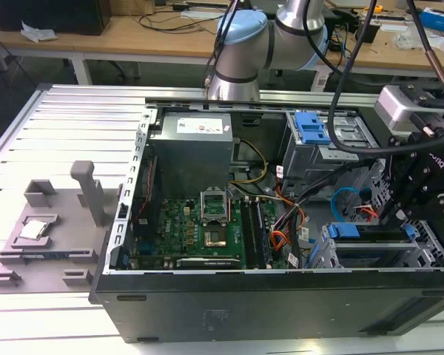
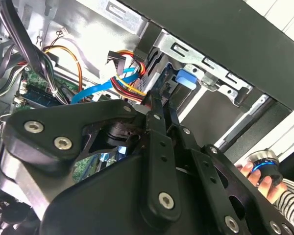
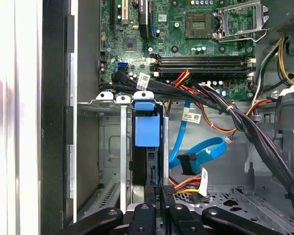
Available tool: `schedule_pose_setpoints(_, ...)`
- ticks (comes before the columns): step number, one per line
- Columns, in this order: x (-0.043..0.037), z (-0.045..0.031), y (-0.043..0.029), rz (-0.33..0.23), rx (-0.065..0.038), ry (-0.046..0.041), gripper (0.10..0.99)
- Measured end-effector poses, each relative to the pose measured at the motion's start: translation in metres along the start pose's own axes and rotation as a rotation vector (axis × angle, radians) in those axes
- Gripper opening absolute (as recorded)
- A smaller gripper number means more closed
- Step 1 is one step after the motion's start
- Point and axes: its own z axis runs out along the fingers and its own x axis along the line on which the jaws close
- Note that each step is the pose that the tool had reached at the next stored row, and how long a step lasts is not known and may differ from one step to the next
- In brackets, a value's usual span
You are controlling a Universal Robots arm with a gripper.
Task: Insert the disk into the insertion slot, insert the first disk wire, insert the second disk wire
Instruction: 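Insert the first disk wire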
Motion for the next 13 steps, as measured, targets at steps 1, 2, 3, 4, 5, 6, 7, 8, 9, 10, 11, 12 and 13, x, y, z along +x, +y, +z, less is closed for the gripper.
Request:
schedule_pose_setpoints(1, 0.0008, 0.0005, 0.0, 0.0, 0.0, -0.0001, 0.173)
schedule_pose_setpoints(2, 0.001, 0.0008, 0.0, 0.0, 0.0, -0.0001, 0.173)
schedule_pose_setpoints(3, 0.0011, 0.0011, 0.0, 0.0, 0.0, 0.0001, 0.173)
schedule_pose_setpoints(4, 0.0011, 0.0021, -0.0001, 0.0, 0.0, -0.0003, 0.173)
schedule_pose_setpoints(5, 0.0012, 0.0029, -0.0004, 0.0, 0.0, -0.0014, 0.173)
schedule_pose_setpoints(6, 0.0011, 0.0033, -0.0007, 0.0, 0.0, -0.0025, 0.173)
schedule_pose_setpoints(7, 0.001, 0.0036, -0.001, 0.0, 0.0, -0.0036, 0.173)
schedule_pose_setpoints(8, 0.0009, 0.0038, -0.0013, 0.0, 0.0, -0.0049, 0.173)
schedule_pose_setpoints(9, 0.0009, 0.0043, -0.002, 0.0, -0.001, -0.0071, 0.173)
schedule_pose_setpoints(10, 0.001, 0.0041, -0.0022, 0.0, -0.001, -0.0073, 0.173)
schedule_pose_setpoints(11, 0.001, 0.0041, -0.0023, 0.0, 0.0, -0.0081, 0.173)
schedule_pose_setpoints(12, 0.0012, 0.0044, -0.0024, 0.0, 0.0, -0.0091, 0.173)
schedule_pose_setpoints(13, 0.0014, 0.0049, -0.0024, 0.0, 0.0, -0.0098, 0.173)
